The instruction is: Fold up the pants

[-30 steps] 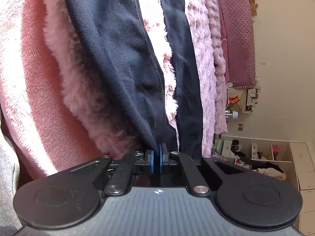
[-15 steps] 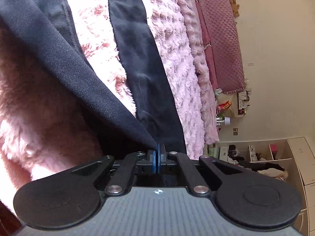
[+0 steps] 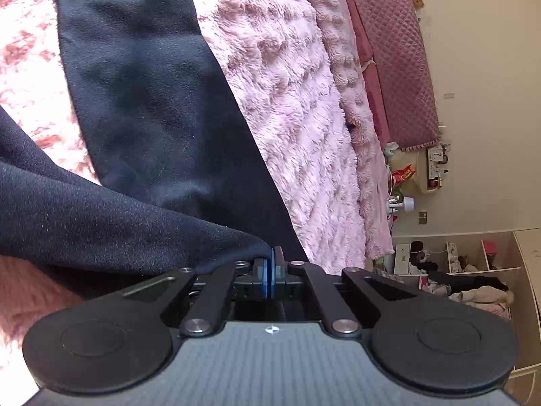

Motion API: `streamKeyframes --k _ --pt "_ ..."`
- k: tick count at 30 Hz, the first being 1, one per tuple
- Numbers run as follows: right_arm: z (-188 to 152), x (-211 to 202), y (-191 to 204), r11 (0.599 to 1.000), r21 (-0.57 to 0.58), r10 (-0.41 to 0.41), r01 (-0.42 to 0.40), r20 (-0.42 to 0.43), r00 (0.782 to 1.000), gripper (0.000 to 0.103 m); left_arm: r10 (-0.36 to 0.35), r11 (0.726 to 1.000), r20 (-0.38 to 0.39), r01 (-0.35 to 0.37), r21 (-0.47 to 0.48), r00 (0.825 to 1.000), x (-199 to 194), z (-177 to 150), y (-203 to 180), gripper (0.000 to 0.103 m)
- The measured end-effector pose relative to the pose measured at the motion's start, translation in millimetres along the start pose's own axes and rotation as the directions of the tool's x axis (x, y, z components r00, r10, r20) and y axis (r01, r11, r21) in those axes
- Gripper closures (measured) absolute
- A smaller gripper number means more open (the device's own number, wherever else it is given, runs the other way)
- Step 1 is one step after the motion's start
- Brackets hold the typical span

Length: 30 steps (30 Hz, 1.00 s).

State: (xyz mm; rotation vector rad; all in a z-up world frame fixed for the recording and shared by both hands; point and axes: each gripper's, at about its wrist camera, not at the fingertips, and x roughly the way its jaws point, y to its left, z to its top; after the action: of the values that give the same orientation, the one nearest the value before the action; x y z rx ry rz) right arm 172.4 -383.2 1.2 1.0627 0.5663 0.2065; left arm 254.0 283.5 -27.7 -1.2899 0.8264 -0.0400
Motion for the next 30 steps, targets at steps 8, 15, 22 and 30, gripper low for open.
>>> streamKeyframes --k 8,15,22,30 --pt "20 64 -15 0.996 0.078 -0.036 0.036 0.0 0.999 0.103 0.051 0.998 -0.029 -0.052 -0.018 0.998 69 49 -16 0.102" --pt "45 111 -20 0.991 0.066 -0.114 0.116 -0.028 0.993 0.1 0.126 0.988 -0.083 -0.132 -0.08 0.989 117 83 -20 0.102" --pt "81 92 -23 0.972 0.1 -0.222 0.213 0.086 0.971 0.065 0.031 0.988 -0.072 -0.042 -0.145 0.997 113 90 -28 0.062" --pt "58 -8 -20 0.964 -0.047 -0.256 0.261 0.088 0.963 0.065 0.121 0.963 0.035 -0.126 0.239 0.992 64 67 -81 0.04"
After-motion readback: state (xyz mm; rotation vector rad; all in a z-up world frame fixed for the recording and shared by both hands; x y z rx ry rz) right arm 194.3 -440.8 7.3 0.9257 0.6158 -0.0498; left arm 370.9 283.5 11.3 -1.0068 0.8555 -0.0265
